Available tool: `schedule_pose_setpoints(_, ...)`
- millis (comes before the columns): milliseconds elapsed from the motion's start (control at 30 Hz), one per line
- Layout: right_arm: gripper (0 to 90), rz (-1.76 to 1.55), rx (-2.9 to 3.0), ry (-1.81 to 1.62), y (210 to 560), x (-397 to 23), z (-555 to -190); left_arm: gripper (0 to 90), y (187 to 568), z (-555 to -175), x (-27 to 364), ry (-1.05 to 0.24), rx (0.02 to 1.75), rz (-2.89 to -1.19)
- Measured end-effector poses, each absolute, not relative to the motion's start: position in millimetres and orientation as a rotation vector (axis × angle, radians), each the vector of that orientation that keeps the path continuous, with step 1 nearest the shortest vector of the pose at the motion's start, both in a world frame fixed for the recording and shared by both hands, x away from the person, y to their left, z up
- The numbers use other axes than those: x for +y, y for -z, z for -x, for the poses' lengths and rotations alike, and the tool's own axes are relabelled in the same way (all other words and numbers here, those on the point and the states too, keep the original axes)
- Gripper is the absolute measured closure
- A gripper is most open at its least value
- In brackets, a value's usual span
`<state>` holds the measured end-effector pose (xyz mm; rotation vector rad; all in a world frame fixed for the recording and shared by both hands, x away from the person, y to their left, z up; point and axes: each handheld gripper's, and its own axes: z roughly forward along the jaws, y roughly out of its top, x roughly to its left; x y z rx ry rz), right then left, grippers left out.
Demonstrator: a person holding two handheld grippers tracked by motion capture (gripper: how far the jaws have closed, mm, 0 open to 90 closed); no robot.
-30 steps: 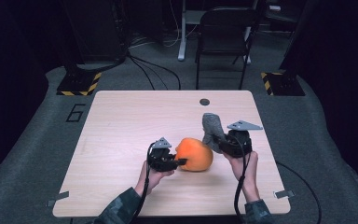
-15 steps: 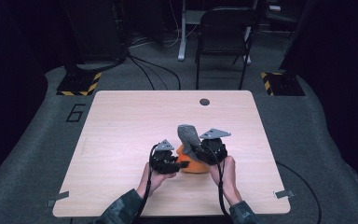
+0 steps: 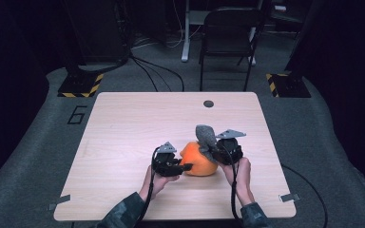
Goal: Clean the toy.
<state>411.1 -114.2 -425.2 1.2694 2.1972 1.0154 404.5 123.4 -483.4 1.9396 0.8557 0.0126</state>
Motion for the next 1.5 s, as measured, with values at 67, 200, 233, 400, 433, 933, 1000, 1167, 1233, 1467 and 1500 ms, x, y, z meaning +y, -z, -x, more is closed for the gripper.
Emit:
schedule_pose_setpoints(67, 73.1, -1.291, 2.196, -1.007, 429.5, -121.0, -414.8, 67.4, 483.5, -404.5, 123.5, -0.013, 0.856, -1.939)
schedule_pose_setpoints(200, 73.2, -1.383, 2.178, -0.967, 440.5, -133.4, -421.4, 67.4, 484.0, -404.1, 123.6, -0.02, 0.856, -1.94)
schedule_pose_setpoints(233, 73.2, -1.395, 2.176, -0.958, 444.4, -136.8, -423.7, 67.4, 484.0, -404.2, 123.7, -0.022, 0.855, -1.941)
schedule_pose_setpoints(400, 73.3, -1.485, 2.185, -0.871, 465.9, -147.3, -432.7, 67.3, 484.2, -404.2, 124.3, -0.03, 0.855, -1.94)
schedule_pose_setpoints(433, 73.3, -1.498, 2.19, -0.854, 470.4, -147.9, -434.1, 67.3, 484.5, -404.4, 124.6, -0.03, 0.855, -1.936)
schedule_pose_setpoints(933, 73.4, -1.407, 2.113, -0.988, 417.0, -151.1, -415.6, 66.3, 484.8, -404.1, 125.3, -0.047, 0.866, -1.931)
schedule_pose_setpoints(1000, 73.4, -1.33, 2.121, -1.094, 398.0, -138.4, -404.7, 66.2, 484.6, -403.2, 124.2, -0.051, 0.867, -1.93)
schedule_pose_setpoints(1167, 73.6, -1.174, 2.239, -1.086, 396.1, -96.4, -393.8, 65.4, 484.1, -402.4, 124.4, -0.063, 0.852, -1.949)
schedule_pose_setpoints(1233, 74.0, -1.187, 2.257, -0.99, 412.9, -84.1, -396.9, 63.4, 486.8, -403.7, 124.9, -0.074, 0.857, -1.961)
schedule_pose_setpoints(1467, 74.5, -1.204, 2.274, -1.005, 424.8, -90.0, -404.2, 56.5, 488.8, -403.9, 124.2, -0.085, 0.85, -1.967)
schedule_pose_setpoints(1500, 74.5, -1.217, 2.264, -1.016, 425.6, -89.5, -404.8, 56.4, 488.7, -403.4, 123.9, -0.089, 0.847, -1.97)
